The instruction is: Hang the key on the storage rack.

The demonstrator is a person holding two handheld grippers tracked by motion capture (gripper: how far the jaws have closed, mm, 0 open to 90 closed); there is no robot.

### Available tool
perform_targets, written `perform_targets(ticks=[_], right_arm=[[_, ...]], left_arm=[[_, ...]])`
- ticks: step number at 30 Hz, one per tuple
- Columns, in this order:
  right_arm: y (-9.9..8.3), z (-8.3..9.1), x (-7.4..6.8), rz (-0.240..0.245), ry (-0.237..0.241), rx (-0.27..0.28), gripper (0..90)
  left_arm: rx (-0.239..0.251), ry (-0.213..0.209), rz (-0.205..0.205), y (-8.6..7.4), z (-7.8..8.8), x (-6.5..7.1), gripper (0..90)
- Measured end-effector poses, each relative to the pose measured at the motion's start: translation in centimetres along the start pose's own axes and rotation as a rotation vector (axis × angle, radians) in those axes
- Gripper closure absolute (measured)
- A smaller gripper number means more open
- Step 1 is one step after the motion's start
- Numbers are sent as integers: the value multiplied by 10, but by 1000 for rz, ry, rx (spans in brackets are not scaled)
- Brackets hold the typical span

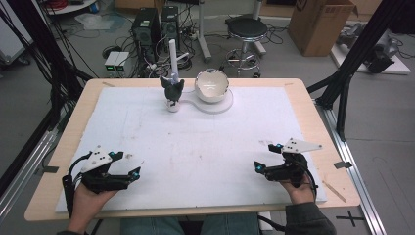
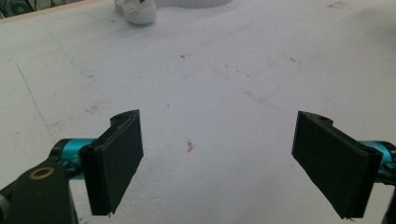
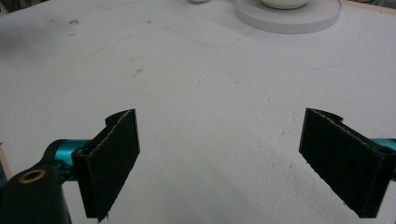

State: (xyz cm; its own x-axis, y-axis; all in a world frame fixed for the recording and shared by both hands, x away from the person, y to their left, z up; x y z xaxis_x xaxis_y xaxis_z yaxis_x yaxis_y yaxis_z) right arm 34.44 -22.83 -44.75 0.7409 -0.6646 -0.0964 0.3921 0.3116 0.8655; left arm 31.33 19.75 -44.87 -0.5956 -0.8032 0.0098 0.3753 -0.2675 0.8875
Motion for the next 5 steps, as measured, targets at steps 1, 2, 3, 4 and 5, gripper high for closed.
perform_targets(ticks=[1, 2, 3, 4, 5], right_arm=[[0, 0, -1, 6, -1, 2, 117], [1, -1, -1, 12, -1, 1, 117], [1, -1, -2, 8, -1, 0, 117], [1, -2, -1, 14, 1, 5, 117], [1, -2, -2, 11, 3, -1, 117]], left_arm=[[0, 0, 0, 0, 0, 0, 168], [-1, -1, 0, 0, 0, 0, 168], [2, -3, 1, 0, -1, 0, 168], [2, -3, -1, 0, -1, 0, 168], [-1, -2, -2, 0, -1, 0, 168]])
Point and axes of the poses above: each handheld gripper's, and its own axes: z roughly backward along the jaws, y roughly out of its top, x roughly to its right, the point moved 9 cm from there along -z, roughly forward along the jaws, and after that the axes turned 2 degrees about y, right-handed, at the moved point
